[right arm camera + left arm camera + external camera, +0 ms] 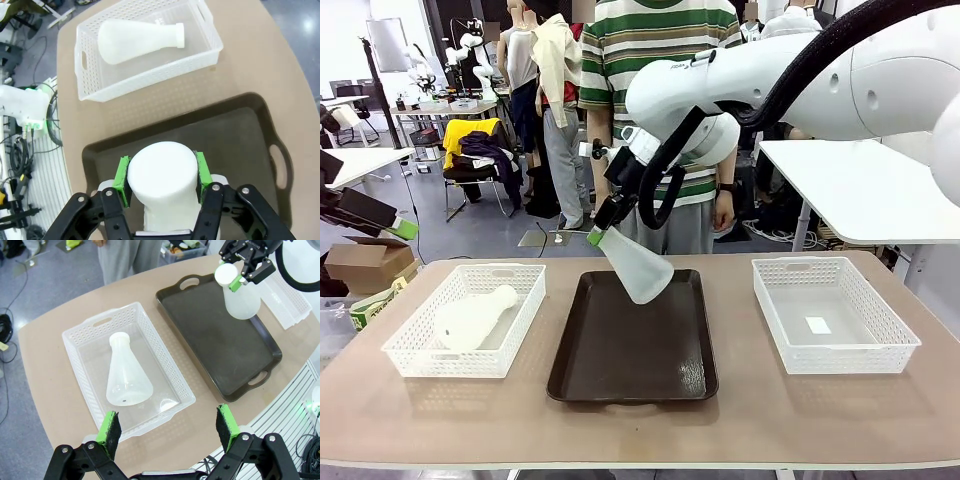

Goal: Prepare the laboratory tools.
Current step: Place the picked Big flask upright in the Handle tray as instructed by the person.

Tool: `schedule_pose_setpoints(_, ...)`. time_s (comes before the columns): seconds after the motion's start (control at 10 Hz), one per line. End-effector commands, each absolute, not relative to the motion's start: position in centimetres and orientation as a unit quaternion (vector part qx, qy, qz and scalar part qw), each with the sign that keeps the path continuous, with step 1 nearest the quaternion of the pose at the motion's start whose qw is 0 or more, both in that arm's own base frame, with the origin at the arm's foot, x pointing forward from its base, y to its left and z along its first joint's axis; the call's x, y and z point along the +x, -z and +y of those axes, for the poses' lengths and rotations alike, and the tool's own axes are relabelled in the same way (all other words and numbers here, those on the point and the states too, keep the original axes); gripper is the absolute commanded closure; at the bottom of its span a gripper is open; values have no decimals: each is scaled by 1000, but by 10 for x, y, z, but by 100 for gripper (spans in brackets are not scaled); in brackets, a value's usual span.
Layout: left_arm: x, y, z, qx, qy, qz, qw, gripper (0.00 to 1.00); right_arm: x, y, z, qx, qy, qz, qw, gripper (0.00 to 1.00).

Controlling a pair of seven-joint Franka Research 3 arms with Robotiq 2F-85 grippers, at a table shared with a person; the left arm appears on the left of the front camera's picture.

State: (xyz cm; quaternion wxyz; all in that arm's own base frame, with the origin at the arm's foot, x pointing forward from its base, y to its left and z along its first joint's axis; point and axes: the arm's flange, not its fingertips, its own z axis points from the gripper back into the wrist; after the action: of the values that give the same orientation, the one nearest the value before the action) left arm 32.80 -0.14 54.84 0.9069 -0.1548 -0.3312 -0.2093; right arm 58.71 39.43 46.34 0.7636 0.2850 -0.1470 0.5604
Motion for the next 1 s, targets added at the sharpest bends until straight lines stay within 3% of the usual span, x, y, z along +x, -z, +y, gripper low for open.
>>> schedule_pose_setpoints(0.0, 328, -547, 3, -152, 217, -329, 906, 0, 586, -464, 397, 279, -555, -142, 771, 100)
schedule_pose_setpoints(0.4, 328, -547, 3, -152, 217, -329, 906, 0, 586, -463, 396, 285, -560, -146, 764, 100)
schedule_pose_setpoints(0.6, 328, -547, 3, -152, 217, -329, 906, 0, 576, -443, 375, 355, -590, -157, 708, 100)
schedule_pose_setpoints(0.9, 328, -547, 3, -152, 217, -329, 906, 0, 560, -436, 352, 380, -621, -211, 652, 100)
